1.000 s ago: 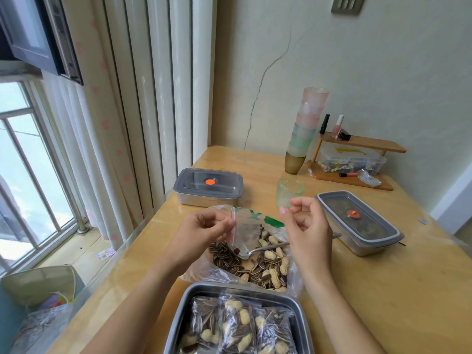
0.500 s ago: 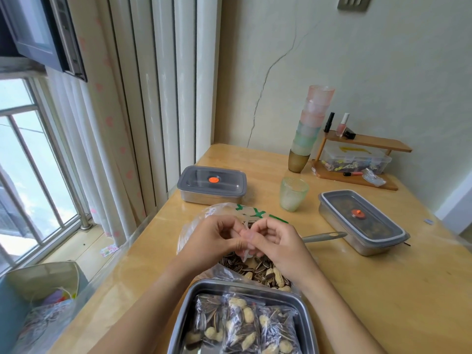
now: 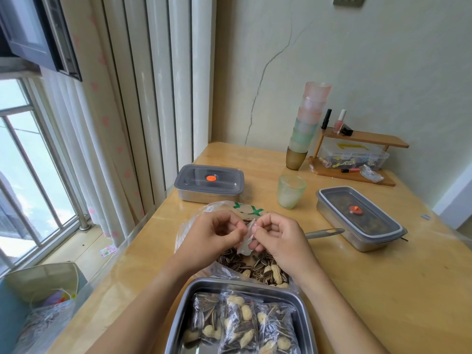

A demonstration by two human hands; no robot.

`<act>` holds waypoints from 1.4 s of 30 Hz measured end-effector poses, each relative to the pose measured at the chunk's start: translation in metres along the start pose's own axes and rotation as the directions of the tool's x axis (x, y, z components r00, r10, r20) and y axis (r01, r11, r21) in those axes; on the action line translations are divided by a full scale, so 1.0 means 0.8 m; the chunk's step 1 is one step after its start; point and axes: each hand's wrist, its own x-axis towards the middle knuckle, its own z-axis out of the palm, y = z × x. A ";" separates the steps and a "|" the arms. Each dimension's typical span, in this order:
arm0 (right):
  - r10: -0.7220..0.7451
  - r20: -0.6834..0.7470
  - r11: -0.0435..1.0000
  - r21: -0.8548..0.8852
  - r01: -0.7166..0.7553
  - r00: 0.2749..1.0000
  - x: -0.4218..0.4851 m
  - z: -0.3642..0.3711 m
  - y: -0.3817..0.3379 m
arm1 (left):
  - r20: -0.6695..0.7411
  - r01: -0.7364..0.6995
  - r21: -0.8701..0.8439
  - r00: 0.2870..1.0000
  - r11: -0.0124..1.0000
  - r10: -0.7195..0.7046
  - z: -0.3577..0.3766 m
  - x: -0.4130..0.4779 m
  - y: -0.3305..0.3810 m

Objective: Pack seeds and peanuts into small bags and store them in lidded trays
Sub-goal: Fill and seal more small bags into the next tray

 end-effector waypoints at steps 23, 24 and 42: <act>-0.033 -0.016 0.981 -0.193 0.030 0.999 -0.010 0.008 -0.010 | -0.099 -0.108 0.264 0.985 0.959 0.138 0.009 -0.005 0.010; -0.051 -0.023 0.967 -0.250 0.044 0.998 -0.011 0.009 -0.010 | -0.097 -0.114 0.280 0.985 0.953 0.146 0.009 -0.006 0.011; -0.260 -0.058 0.830 -0.523 0.193 0.964 -0.012 0.010 -0.003 | -0.070 -0.170 0.395 0.974 0.903 0.214 0.008 -0.005 0.015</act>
